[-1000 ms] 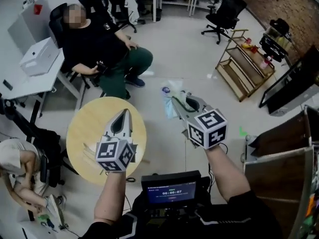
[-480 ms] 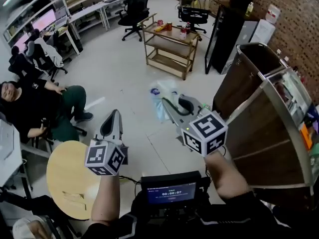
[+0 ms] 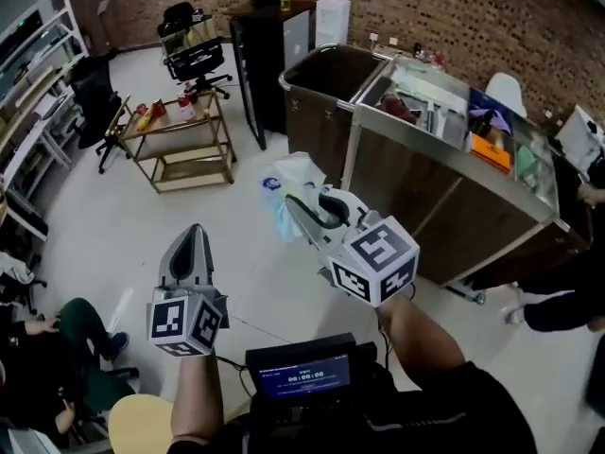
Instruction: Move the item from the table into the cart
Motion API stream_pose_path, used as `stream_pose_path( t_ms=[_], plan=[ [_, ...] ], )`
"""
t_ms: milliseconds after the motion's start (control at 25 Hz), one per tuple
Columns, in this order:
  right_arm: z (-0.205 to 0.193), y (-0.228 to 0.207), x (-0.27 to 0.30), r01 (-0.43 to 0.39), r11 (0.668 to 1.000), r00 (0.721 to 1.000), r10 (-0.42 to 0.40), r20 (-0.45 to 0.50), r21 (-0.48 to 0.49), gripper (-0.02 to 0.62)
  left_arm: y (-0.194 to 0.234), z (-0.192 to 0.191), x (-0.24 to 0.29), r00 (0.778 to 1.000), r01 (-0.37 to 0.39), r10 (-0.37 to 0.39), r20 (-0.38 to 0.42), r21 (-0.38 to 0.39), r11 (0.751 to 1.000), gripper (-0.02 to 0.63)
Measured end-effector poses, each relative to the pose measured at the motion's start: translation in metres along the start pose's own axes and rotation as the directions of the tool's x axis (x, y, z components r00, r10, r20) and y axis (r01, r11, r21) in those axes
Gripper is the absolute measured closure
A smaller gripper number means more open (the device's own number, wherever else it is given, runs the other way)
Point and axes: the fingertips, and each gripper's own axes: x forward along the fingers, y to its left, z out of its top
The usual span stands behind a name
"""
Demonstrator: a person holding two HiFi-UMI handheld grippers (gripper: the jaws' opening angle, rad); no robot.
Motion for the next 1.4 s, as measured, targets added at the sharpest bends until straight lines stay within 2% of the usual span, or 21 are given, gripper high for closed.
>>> stream_pose_path(
  t_ms=[80,240,440,600,840,1000,1120,1320,1400],
  plan=[
    [-0.002,-0.046,-0.033,0.097,0.995,0.995,-0.097,0.008,0.005,0.558,-0.035,-0.002,0.036,0.998,0.06,-0.06,0.021,0.021,0.998,0.606],
    [0.003,-0.071,-0.068,0.262,0.965,0.965,-0.262,0.002,0.019,0.557,-0.067,0.007,0.07,0.974,0.223,-0.224,0.017,0.032,0.974,0.606],
    [0.002,-0.16,-0.172,0.41,0.911,0.911,-0.411,0.018,0.04,0.558,-0.205,0.0,0.134,0.916,0.401,-0.401,0.005,0.027,0.916,0.606],
    [0.004,-0.23,-0.254,0.507,0.861,0.86,-0.508,0.047,0.041,0.558,-0.315,-0.001,0.177,0.856,0.517,-0.517,0.007,0.039,0.855,0.606],
    [0.004,-0.308,-0.333,0.607,0.793,0.79,-0.609,0.063,0.057,0.558,-0.425,0.004,0.226,0.782,0.622,-0.623,0.026,0.036,0.782,0.606],
    [0.005,-0.354,-0.364,0.677,0.733,0.731,-0.68,0.057,0.064,0.558,-0.477,0.011,0.261,0.717,0.696,-0.697,0.023,0.047,0.717,0.606],
    [0.009,-0.395,-0.383,0.734,0.677,0.674,-0.736,0.06,0.061,0.557,-0.516,0.008,0.297,0.654,0.755,-0.756,0.027,0.04,0.654,0.606],
    [0.013,-0.457,-0.407,0.813,0.58,0.578,-0.815,0.049,0.051,0.558,-0.573,0.014,0.351,0.543,0.836,-0.839,0.042,0.069,0.545,0.606],
    [0.015,-0.482,-0.423,0.836,0.546,0.544,-0.837,0.049,0.054,0.558,-0.598,0.013,0.37,0.51,0.857,-0.859,0.038,0.064,0.512,0.606]
  ],
)
